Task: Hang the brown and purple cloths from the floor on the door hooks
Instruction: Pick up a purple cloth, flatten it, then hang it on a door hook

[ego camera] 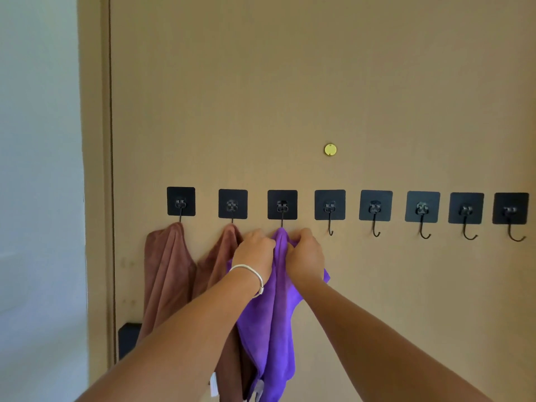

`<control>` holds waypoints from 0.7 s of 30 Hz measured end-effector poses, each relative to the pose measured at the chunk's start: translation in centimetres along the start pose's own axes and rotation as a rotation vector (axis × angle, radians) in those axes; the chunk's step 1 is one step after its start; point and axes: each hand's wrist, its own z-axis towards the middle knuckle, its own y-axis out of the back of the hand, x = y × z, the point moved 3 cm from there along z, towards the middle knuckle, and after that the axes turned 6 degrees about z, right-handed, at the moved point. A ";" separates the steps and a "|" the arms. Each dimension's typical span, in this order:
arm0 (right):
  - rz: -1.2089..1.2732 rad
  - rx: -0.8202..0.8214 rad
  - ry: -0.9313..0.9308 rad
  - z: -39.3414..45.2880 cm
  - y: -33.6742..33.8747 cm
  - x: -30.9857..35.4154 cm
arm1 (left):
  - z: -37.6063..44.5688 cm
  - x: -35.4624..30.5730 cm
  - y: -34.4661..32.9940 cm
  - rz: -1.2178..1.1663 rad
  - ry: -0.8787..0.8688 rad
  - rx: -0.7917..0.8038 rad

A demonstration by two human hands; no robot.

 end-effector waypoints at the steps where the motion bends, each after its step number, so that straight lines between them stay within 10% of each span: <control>1: 0.047 -0.009 0.009 -0.2 0.0 0.0 | -0.1 0.1 0.2 0.079 -0.009 -0.032; 5: 0.044 -0.087 0.043 -0.3 0.8 -0.6 | -0.3 0.7 0.8 0.065 -0.001 0.035; 16: 0.124 -0.009 0.060 -2.7 0.1 -3.1 | -3.6 -1.6 -3.4 -1.034 0.426 0.393; 21: 0.150 0.163 0.092 -3.0 0.1 -3.5 | -3.3 0.4 -2.7 -0.760 0.383 0.373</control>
